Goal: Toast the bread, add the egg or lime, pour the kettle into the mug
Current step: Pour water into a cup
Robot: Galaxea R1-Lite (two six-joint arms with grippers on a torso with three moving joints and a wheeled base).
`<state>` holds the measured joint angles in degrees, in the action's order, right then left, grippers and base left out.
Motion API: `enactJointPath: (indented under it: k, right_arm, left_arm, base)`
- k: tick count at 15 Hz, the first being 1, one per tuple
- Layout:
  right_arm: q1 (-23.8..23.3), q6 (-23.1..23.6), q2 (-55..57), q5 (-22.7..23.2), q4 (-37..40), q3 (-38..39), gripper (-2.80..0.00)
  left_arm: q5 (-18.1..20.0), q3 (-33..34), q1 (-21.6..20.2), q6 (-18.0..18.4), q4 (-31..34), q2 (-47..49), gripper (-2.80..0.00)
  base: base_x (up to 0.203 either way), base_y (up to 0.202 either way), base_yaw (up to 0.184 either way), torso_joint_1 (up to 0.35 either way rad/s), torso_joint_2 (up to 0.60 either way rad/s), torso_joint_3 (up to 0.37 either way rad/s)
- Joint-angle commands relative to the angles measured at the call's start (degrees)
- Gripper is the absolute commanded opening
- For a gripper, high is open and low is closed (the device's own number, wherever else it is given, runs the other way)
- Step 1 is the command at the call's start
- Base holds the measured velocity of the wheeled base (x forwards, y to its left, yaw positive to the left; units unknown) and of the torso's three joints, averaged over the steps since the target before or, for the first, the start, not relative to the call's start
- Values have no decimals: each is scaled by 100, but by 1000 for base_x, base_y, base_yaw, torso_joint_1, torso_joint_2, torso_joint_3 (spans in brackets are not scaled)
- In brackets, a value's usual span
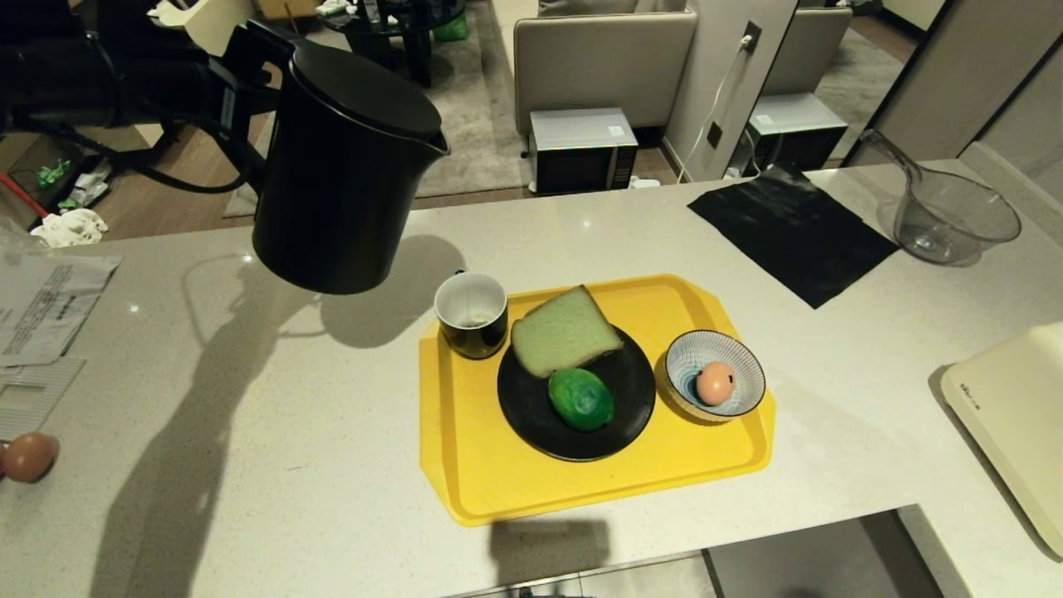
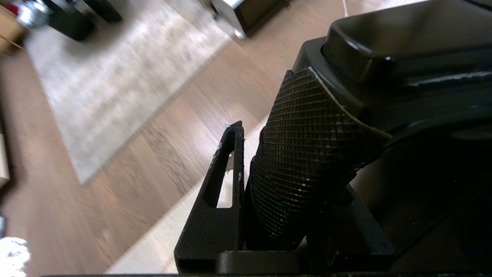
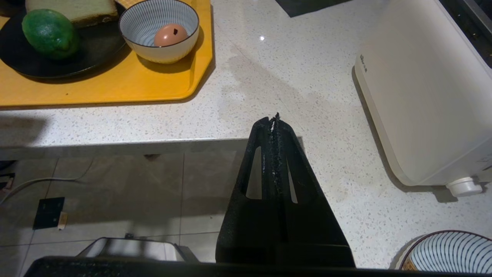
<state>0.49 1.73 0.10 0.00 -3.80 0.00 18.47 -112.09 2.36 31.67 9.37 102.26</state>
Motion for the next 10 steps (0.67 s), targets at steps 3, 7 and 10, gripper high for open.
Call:
enactJointPath:
  k: [3, 7, 10]
  right_arm:
    - [-2, 3, 5, 0, -6, 158, -280]
    - [4, 3, -1, 0, -6, 158, -280]
    - [-4, 3, -1, 0, -6, 158, -280]
  left_arm:
    - [-286, 12, 89, -3, -286, -109, -280]
    - [-344, 56, 54, -160, -304, -171, -280]
    - [-336, 56, -29, -389, -304, -258, -280]
  base:
    - [0, 0, 0, 0, 0, 0]
    - [0, 0, 0, 0, 0, 0]
    - [0, 0, 0, 0, 0, 0]
